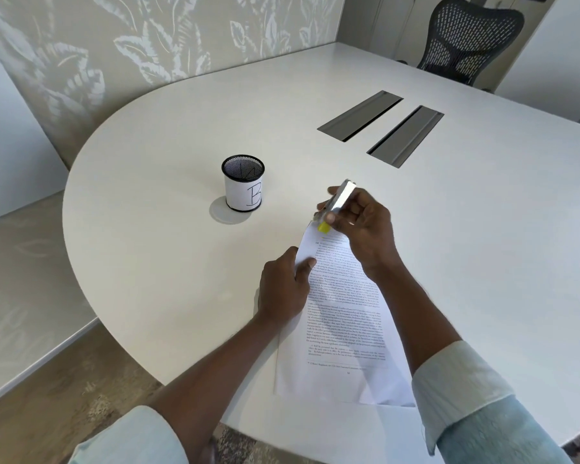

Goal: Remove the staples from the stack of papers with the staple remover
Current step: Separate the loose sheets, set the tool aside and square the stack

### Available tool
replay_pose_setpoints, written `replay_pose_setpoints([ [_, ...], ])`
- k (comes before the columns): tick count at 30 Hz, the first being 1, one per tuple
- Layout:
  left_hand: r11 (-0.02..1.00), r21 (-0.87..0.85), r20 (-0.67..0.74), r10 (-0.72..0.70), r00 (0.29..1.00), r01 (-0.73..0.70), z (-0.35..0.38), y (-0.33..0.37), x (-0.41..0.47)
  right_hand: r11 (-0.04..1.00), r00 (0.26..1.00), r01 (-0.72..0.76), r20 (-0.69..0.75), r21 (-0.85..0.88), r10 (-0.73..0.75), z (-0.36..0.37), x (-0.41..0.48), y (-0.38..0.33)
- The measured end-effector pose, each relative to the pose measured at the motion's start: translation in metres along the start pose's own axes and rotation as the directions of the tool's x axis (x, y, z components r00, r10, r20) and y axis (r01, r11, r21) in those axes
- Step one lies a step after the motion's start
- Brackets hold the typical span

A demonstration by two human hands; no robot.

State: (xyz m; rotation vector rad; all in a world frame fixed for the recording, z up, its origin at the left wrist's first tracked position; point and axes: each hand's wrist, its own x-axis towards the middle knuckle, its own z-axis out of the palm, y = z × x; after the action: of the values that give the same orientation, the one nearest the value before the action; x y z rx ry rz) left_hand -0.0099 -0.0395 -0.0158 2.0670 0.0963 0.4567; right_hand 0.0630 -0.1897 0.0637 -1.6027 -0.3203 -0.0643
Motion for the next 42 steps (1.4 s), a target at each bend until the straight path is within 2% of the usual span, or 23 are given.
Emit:
replay_pose_setpoints([
  [3, 1.000, 0.005, 0.000, 0.003, 1.000, -0.003, -0.001, 0.000, 0.000, 0.998, 0.989, 0.037, -0.148, 0.051, -0.029, -0.014, -0.005, -0.005],
  [7, 1.000, 0.006, 0.023, -0.005, 1.000, 0.005, -0.001, 0.000, 0.001, 0.960, 0.920, -0.072, -0.389, -0.270, -0.040, -0.040, -0.022, -0.008],
  [9, 1.000, 0.005, 0.026, 0.004, 1.000, -0.004, -0.001, 0.002, 0.001, 0.865, 0.872, -0.188, -0.484, -0.466, -0.071, -0.054, -0.039, -0.006],
  [11, 1.000, 0.012, 0.032, 0.004, 0.999, -0.005, -0.001, 0.002, 0.001, 0.733, 0.819, -0.335, -0.568, -0.592, -0.084, -0.068, -0.058, -0.002],
  [15, 1.000, 0.010, 0.038, -0.020, 0.999, 0.020, -0.002, 0.002, 0.001, 0.577, 0.729, -0.541, -0.683, -0.611, -0.040, -0.094, -0.097, 0.013],
  [19, 0.999, 0.036, 0.049, -0.017, 0.999, 0.015, -0.003, 0.003, 0.002, 0.475, 0.680, -0.618, -0.729, -0.626, -0.077, -0.109, -0.127, 0.029],
  [22, 0.999, 0.052, 0.049, -0.013, 0.999, 0.011, -0.002, 0.004, 0.001, 0.455, 0.650, -0.634, -0.750, -0.625, -0.126, -0.112, -0.139, 0.038],
  [26, 0.999, 0.053, 0.057, -0.014, 0.998, 0.011, -0.002, 0.006, 0.001, 0.437, 0.659, -0.614, -0.732, -0.657, -0.175, -0.113, -0.146, 0.046],
  [29, 0.998, 0.061, 0.057, -0.017, 0.998, 0.014, -0.002, 0.008, 0.000, 0.406, 0.690, -0.610, -0.708, -0.681, -0.150, -0.113, -0.147, 0.054],
  [34, 0.996, 0.084, 0.063, -0.023, 0.998, 0.018, -0.002, 0.008, 0.001, 0.454, 0.687, -0.603, -0.716, -0.657, -0.123, -0.110, -0.148, 0.061],
  [42, 0.994, 0.100, 0.057, -0.037, 0.998, 0.031, 0.000, 0.008, 0.002, 0.470, 0.682, -0.618, -0.727, -0.631, -0.078, -0.111, -0.149, 0.063],
])
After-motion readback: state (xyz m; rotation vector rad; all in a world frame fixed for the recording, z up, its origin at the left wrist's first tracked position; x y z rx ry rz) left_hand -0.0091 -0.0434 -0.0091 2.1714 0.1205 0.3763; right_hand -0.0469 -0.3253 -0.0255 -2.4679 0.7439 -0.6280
